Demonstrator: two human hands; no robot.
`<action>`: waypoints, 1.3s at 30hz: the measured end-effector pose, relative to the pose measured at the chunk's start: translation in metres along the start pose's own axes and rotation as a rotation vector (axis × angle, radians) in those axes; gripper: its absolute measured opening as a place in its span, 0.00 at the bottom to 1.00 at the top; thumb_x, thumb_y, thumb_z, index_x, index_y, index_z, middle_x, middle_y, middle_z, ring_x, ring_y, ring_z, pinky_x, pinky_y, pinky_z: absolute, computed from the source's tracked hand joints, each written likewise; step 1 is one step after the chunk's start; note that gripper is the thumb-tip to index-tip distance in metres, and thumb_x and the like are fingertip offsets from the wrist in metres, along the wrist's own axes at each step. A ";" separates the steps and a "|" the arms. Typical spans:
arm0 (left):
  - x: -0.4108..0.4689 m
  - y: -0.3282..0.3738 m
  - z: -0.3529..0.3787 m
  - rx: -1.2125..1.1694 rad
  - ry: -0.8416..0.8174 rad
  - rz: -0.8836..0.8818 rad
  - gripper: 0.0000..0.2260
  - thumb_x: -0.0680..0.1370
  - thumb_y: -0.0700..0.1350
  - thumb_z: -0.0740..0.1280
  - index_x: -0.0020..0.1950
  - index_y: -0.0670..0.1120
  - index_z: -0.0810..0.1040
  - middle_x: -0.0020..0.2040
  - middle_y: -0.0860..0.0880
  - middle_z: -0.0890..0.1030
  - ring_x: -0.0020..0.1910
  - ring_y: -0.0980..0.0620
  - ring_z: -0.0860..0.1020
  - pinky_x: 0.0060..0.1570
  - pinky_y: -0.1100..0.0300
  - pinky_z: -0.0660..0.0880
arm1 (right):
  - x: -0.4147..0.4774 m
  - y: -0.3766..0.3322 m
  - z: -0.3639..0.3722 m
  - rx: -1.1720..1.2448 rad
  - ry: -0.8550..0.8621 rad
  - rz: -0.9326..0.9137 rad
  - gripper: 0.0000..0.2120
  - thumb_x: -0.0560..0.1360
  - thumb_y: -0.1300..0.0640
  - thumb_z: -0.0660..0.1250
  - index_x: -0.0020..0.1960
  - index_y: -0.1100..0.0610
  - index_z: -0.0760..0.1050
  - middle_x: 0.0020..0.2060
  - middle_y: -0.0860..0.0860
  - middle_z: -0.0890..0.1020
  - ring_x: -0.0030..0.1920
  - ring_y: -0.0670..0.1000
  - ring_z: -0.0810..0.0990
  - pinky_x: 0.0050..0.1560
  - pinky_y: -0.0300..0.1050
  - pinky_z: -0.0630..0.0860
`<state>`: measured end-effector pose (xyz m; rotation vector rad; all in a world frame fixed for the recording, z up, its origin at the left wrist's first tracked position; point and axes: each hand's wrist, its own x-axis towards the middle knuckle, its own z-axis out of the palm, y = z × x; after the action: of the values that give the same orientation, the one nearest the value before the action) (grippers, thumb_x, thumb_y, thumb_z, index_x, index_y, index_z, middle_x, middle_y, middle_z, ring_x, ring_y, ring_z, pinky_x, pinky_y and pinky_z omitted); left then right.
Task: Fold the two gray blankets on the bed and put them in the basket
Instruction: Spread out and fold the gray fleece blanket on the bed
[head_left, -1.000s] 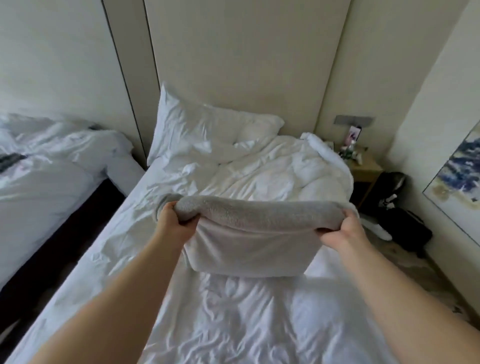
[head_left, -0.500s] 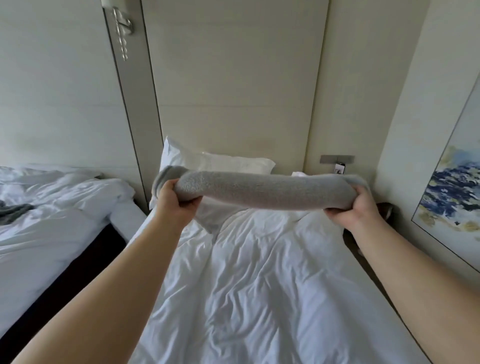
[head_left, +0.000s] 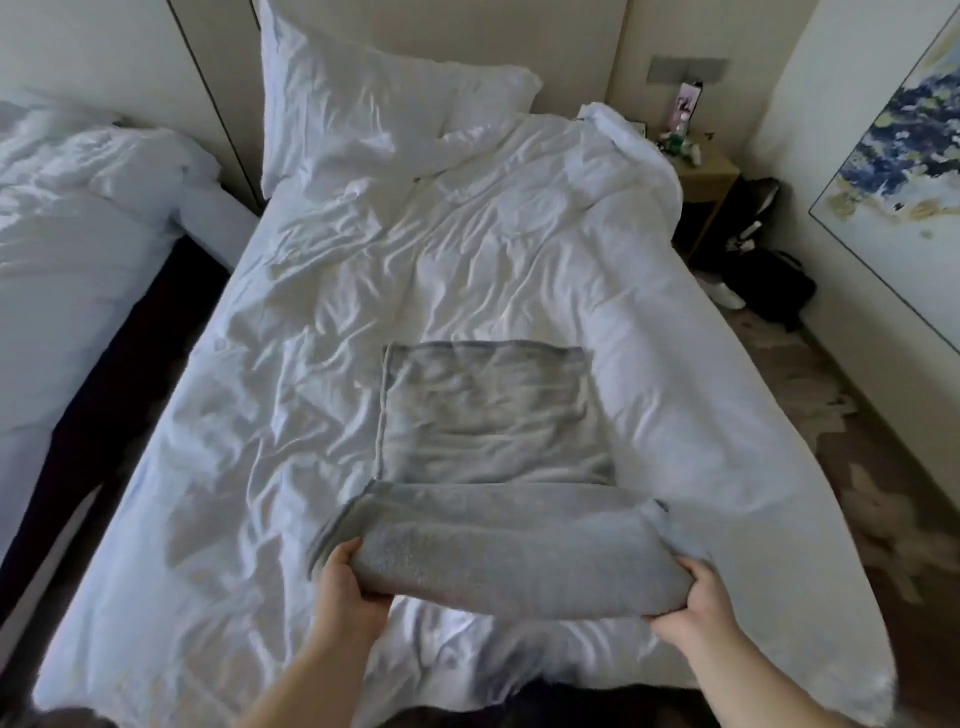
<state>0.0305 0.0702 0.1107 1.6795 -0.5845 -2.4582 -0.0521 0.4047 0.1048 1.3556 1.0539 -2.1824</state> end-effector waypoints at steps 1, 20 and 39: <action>-0.004 -0.010 -0.018 -0.017 0.034 -0.024 0.06 0.75 0.45 0.65 0.49 0.44 0.78 0.47 0.43 0.81 0.47 0.44 0.79 0.46 0.49 0.77 | -0.005 0.014 -0.017 0.026 0.034 0.024 0.11 0.74 0.55 0.62 0.52 0.56 0.78 0.43 0.59 0.84 0.49 0.61 0.79 0.50 0.55 0.77; -0.078 -0.032 -0.109 -0.213 0.101 -0.095 0.11 0.71 0.42 0.69 0.53 0.46 0.76 0.56 0.45 0.80 0.53 0.43 0.79 0.57 0.46 0.76 | -0.087 0.069 -0.081 0.215 -0.001 -0.100 0.19 0.71 0.59 0.64 0.62 0.55 0.77 0.57 0.58 0.82 0.56 0.61 0.81 0.56 0.58 0.77; -0.077 0.030 0.036 -0.444 0.108 -0.108 0.10 0.71 0.40 0.69 0.51 0.45 0.74 0.46 0.46 0.77 0.43 0.45 0.77 0.48 0.51 0.77 | -0.075 -0.030 0.045 0.326 -0.049 -0.006 0.17 0.70 0.62 0.68 0.59 0.57 0.74 0.55 0.57 0.79 0.54 0.60 0.78 0.61 0.54 0.74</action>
<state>0.0232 0.0744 0.2009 1.6728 0.0669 -2.3170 -0.0633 0.3847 0.1945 1.4210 0.7059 -2.4575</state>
